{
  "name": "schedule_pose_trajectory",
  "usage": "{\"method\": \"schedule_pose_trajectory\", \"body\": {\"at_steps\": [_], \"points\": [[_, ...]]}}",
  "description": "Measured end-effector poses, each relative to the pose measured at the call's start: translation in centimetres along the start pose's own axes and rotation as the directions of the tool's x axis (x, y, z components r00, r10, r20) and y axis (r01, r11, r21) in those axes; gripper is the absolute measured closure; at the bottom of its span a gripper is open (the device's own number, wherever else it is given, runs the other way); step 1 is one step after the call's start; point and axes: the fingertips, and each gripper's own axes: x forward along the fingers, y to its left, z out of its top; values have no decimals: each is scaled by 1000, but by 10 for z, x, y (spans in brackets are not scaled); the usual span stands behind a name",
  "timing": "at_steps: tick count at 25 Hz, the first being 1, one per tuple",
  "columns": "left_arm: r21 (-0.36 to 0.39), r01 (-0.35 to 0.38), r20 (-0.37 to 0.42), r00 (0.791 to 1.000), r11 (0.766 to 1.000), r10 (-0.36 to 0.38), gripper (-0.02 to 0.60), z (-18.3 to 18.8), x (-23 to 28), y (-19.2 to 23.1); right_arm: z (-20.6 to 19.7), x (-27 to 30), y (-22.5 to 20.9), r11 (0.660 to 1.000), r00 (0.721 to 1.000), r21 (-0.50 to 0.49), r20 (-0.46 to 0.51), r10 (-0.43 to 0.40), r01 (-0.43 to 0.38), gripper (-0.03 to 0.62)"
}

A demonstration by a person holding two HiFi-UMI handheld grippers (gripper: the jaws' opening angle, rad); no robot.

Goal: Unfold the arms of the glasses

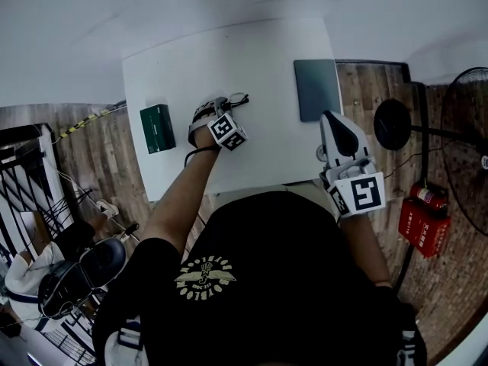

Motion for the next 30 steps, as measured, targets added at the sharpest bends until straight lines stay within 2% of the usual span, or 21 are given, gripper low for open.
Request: {"method": "schedule_pose_trajectory", "body": {"at_steps": [3, 5, 9, 12, 14, 17, 26, 30], "points": [[11, -34, 11, 999, 999, 34, 545, -4, -5, 8, 3, 2, 4, 1000, 1000, 9, 12, 10, -10, 599], [-11, -40, 25, 999, 999, 40, 558, -6, -10, 12, 7, 4, 7, 1000, 1000, 13, 22, 21, -21, 597], [-87, -32, 51, 998, 996, 37, 560, -11, -20, 20, 10, 7, 13, 999, 999, 22, 25, 36, -37, 599], [-184, -37, 82, 995, 982, 53, 560, -16, -29, 29, 11, 10, 19, 999, 998, 19, 25, 51, -51, 599], [-288, -20, 122, 991, 957, 58, 560, -17, -37, 36, 12, 13, 24, 998, 998, 14, 29, 59, -59, 599], [-434, 23, 195, 978, 900, 69, 560, -18, -49, 46, 14, 16, 30, 998, 997, 10, 34, 68, -69, 599], [-580, 47, 303, 939, 814, 161, 560, -20, -95, 66, 20, 27, 58, 993, 992, -6, 45, 116, -115, 599], [-635, 75, 365, 907, 769, 212, 560, -17, -121, 80, 25, 30, 72, 991, 990, -15, 52, 132, -131, 597]]}}
